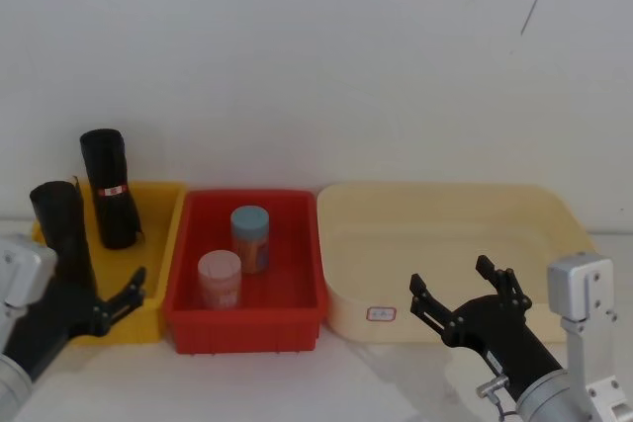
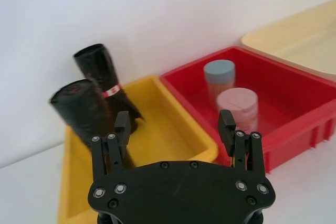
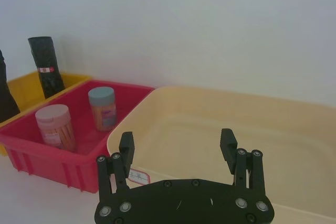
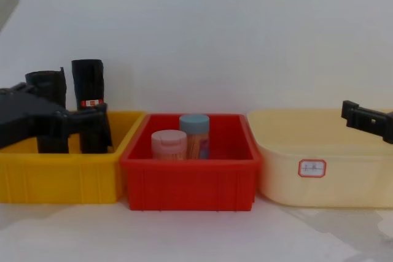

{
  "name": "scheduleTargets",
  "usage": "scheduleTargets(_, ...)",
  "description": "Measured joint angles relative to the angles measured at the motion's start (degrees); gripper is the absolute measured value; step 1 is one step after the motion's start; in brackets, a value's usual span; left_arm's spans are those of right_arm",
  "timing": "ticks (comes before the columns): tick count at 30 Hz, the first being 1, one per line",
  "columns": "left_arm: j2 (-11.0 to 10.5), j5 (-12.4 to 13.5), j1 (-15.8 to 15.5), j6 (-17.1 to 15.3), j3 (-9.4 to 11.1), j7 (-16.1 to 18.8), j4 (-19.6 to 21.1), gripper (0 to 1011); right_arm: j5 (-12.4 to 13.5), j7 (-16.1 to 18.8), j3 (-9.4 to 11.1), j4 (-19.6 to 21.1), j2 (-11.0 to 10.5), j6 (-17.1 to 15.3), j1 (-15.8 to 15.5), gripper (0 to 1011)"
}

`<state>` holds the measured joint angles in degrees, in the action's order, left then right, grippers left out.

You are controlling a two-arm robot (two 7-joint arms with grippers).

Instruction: Pick up the garbage bag with the one hand and transfer it to the other hand.

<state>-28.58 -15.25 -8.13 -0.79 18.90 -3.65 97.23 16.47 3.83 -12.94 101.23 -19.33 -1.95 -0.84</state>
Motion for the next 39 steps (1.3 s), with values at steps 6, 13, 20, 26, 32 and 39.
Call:
scheduleTargets(6,-0.7,-1.7,-0.3,-1.0,-2.1,-0.8,-0.6,1002,0.0,0.0,0.0,0.0,0.0,0.0,0.0,1000)
scheduleTargets(13,-0.9,-3.4,-1.9,-2.5,-3.6,-2.1,-2.5,1002,0.0,0.0,0.0,0.0,0.0,0.0,0.0,999)
scheduleTargets(20,-0.7,-4.2,-4.5,-4.0,-4.1,-3.5,-5.3,1002,0.0,0.0,0.0,0.0,0.0,0.0,0.0,1000)
scheduleTargets(26,-0.1,-4.4,-6.5,-4.8,-4.3,-4.4,-7.6,1001,0.0,0.0,0.0,0.0,0.0,0.0,0.0,1000)
scheduleTargets(32,0.7,-4.6,-8.0,-5.2,-4.3,-4.9,-9.4,1001,0.0,0.0,0.0,0.0,0.0,0.0,0.0,1000)
scheduleTargets(39,1.9,-4.0,-10.5,-5.4,-3.8,-5.5,-12.5,1002,0.0,0.0,0.0,0.0,0.0,0.0,0.0,1000)
